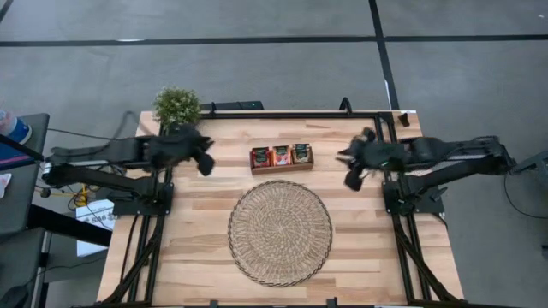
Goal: Pick & Place Tea
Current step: Return to Home Position
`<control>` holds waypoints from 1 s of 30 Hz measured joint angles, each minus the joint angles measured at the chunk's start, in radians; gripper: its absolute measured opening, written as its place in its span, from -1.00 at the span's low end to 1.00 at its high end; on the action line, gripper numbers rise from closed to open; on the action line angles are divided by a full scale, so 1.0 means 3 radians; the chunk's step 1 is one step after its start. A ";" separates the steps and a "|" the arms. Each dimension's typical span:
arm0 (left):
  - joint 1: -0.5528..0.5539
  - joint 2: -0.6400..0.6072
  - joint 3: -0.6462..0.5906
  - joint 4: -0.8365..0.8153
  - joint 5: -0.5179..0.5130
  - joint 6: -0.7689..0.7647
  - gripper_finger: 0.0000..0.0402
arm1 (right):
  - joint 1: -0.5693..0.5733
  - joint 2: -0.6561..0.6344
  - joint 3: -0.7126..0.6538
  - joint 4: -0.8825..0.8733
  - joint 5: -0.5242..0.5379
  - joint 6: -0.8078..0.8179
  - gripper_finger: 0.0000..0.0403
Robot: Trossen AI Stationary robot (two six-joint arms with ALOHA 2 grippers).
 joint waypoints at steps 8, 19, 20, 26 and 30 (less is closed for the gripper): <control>-0.0230 -0.0832 -0.0323 0.0121 -0.0187 -0.0311 -0.68 | -0.0333 -0.1142 -0.0775 0.0823 -0.0547 0.0096 -0.63; -0.0499 -0.1506 -0.1531 0.0966 -0.0158 -0.0660 -0.68 | -0.0373 -0.2301 -0.1637 0.0784 -0.0528 0.1215 -0.63; -0.0499 -0.1512 -0.1559 0.0913 -0.0138 -0.0703 -0.68 | -0.0369 -0.2360 -0.1691 0.0759 -0.0531 0.1310 -0.63; -0.0507 -0.1511 -0.1704 0.0816 -0.0130 -0.0933 -0.68 | -0.0369 -0.2638 -0.2075 0.1049 -0.0859 0.0967 -0.63; -0.0557 -0.1530 -0.1943 0.1513 0.0061 -0.0233 -0.68 | -0.0369 -0.2784 -0.2456 0.1826 -0.1366 0.0624 -0.63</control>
